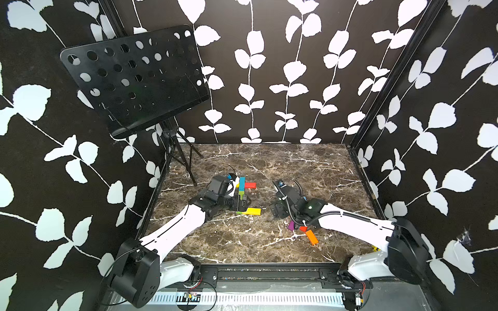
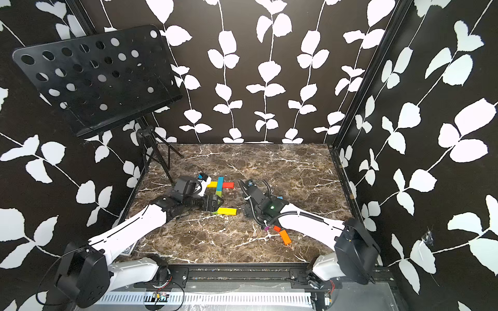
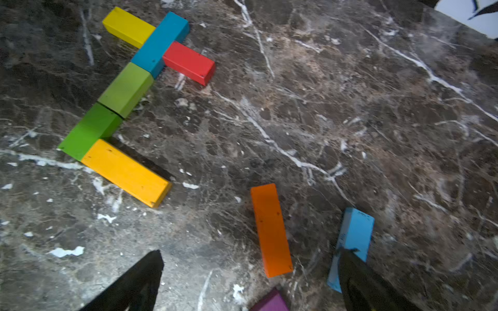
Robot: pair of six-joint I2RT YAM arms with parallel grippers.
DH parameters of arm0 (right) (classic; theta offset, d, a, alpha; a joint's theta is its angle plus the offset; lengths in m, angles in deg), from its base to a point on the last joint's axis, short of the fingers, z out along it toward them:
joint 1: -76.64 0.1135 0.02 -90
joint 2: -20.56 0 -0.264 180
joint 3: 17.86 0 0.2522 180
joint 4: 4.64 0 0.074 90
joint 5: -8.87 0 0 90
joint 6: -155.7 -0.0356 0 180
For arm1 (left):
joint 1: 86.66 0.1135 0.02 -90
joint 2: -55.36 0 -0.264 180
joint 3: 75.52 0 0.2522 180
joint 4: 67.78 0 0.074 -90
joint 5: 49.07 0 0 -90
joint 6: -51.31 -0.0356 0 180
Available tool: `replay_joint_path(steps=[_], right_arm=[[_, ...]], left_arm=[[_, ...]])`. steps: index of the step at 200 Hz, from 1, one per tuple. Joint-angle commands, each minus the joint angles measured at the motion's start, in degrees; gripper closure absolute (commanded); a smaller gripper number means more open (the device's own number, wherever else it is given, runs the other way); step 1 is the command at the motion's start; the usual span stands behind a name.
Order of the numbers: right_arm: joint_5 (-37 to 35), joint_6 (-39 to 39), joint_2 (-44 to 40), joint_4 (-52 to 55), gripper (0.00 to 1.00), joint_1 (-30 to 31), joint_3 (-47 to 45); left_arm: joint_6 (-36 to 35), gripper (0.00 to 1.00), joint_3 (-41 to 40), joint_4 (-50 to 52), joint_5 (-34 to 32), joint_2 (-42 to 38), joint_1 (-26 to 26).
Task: Assemble the letter t with building blocks
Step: Assemble the building block at the center of the board, then pick up the building block from the center of the board.
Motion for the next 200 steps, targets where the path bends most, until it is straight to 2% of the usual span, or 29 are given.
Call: replay_joint_path(steps=[1, 11, 21, 39, 57, 94, 109, 132, 159, 200], right_arm=[[-7.4, -3.4, -3.0, 1.2, 0.01, -1.0, -2.2], [-8.2, -5.4, -4.1, 1.8, 0.01, -1.6, -3.8], [-7.3, -6.4, -5.5, -1.0, 0.08, -2.5, -6.7], [-8.4, -9.8, -8.2, -5.8, 0.12, -4.2, -12.4], [-3.4, -10.1, -9.4, -7.3, 0.03, -6.6, -14.4], [4.9, -2.9, -1.6, -4.7, 0.04, -7.2, -9.3], [5.3, -2.6, 1.2, -5.7, 0.05, -7.3, -8.6], [4.4, -1.6, 5.8, -6.6, 0.13, -7.3, -7.0], [2.7, 0.0, 11.4, -6.8, 0.18, -7.3, -3.8], [5.8, 1.4, 16.8, -8.4, 0.22, -8.1, -0.7]], left_arm=[[-0.9, 0.01, 1.1, 1.4, -2.5, 0.1, -2.1], [-0.6, 0.01, 1.0, 0.6, -2.4, 0.6, -2.9], [-0.2, 0.01, 0.9, -0.4, -2.2, 0.8, -3.5], [0.4, 0.01, 0.9, -1.3, -2.0, 1.6, -4.3], [0.7, 0.01, 1.6, -0.7, -2.1, 2.2, -5.0], [1.7, 0.01, 1.0, -0.6, -1.8, 2.2, -5.1], [1.4, 0.01, 1.1, 0.4, -1.7, 2.5, -5.2], [1.0, 0.01, 0.8, 0.9, -1.9, 2.4, -5.2], [0.6, 0.01, 1.2, 1.3, -2.1, 2.4, -5.2], [0.8, 0.01, 1.6, 1.8, -2.2, 2.2, -5.3]])
